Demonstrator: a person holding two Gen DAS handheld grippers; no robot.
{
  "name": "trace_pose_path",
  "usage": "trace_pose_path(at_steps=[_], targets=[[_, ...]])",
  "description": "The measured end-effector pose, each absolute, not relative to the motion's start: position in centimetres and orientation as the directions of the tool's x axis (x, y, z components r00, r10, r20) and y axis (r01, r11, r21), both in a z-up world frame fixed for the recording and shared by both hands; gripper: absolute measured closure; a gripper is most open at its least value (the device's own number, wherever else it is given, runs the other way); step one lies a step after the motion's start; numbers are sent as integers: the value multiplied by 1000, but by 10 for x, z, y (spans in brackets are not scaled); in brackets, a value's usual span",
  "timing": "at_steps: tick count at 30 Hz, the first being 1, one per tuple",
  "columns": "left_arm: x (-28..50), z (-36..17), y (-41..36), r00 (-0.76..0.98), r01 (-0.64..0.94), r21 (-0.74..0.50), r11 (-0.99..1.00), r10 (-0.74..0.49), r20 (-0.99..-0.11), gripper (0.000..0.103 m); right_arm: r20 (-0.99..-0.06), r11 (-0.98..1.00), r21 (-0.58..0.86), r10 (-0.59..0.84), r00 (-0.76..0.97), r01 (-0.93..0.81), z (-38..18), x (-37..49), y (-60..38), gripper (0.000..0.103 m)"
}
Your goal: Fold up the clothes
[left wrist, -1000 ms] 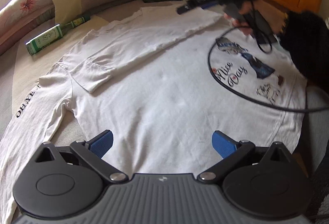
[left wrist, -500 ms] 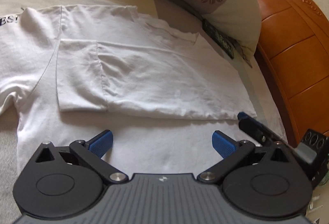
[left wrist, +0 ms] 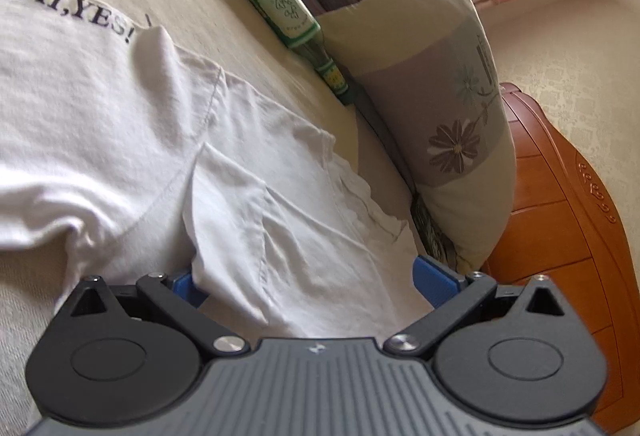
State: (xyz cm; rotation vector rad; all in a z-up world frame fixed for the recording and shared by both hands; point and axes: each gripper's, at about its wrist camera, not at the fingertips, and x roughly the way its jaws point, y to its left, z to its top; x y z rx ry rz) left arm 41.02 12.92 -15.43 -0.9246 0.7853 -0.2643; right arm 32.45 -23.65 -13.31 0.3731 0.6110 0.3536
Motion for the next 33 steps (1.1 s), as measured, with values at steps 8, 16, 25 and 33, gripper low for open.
trace_pose_path(at_steps=[8, 16, 25, 33], targets=[[423, -156, 130, 680, -86, -771, 631, -529, -508, 4, -498, 878, 429, 424, 756, -210, -135, 326, -235, 0], [420, -160, 133, 675, -17, -708, 706, -514, -529, 34, -503, 899, 381, 397, 767, -216, -133, 324, -231, 0], [428, -164, 150, 630, -123, -660, 741, -456, -629, 99, -508, 904, 374, 385, 770, -206, -134, 325, -232, 0], [439, -139, 143, 654, -48, -605, 795, -433, -620, 101, -505, 918, 334, 365, 782, -213, -133, 323, -228, 0]])
